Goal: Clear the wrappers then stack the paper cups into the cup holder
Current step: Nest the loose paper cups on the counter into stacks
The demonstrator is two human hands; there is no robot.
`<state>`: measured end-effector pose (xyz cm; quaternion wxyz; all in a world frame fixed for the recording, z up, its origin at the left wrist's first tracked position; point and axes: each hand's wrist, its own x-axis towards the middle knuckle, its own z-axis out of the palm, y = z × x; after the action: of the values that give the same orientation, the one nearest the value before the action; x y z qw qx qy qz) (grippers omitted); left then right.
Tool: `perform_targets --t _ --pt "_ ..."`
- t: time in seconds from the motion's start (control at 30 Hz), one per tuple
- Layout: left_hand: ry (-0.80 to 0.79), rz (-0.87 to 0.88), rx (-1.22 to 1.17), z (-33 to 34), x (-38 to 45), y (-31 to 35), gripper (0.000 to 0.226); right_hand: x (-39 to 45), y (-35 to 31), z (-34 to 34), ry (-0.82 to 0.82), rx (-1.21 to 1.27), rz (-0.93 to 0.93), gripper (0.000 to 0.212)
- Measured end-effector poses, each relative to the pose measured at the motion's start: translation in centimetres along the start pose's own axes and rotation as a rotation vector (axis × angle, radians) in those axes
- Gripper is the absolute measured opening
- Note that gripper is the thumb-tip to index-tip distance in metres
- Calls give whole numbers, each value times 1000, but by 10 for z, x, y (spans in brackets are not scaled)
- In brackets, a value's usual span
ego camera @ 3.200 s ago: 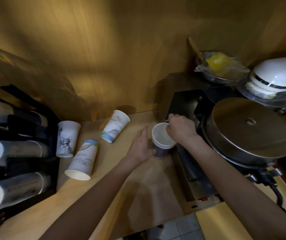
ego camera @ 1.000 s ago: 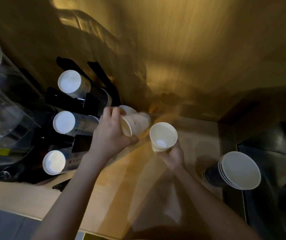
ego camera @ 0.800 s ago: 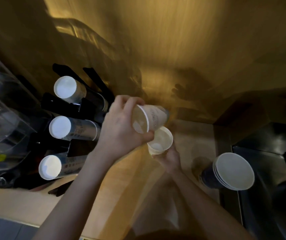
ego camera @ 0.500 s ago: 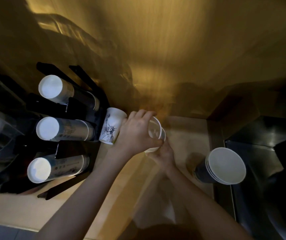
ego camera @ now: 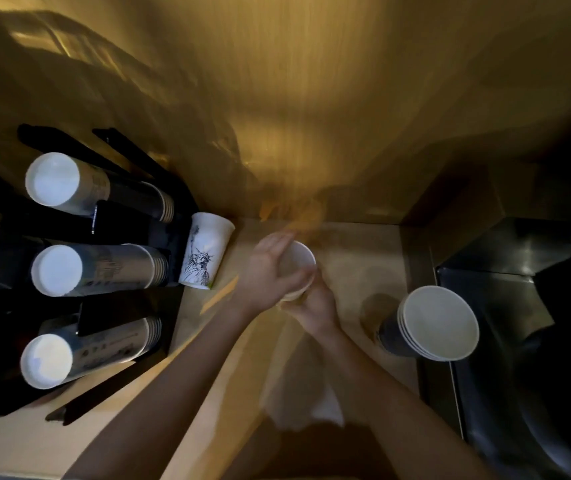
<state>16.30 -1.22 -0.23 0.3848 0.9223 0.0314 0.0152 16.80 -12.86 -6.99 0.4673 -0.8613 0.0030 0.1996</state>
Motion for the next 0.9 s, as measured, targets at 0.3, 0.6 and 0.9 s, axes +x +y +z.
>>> perform_targets --t 0.3,0.6,0.9 --pt "228 -612 292 -32 0 -79 68 -2 -3 -3 65 53 -6 73" --pt "91 -727 231 -22 -3 -98 93 -4 -3 -3 61 99 -22 74" --pt "380 -494 -522 -60 2 -34 108 -7 -5 -3 72 66 -37 81"
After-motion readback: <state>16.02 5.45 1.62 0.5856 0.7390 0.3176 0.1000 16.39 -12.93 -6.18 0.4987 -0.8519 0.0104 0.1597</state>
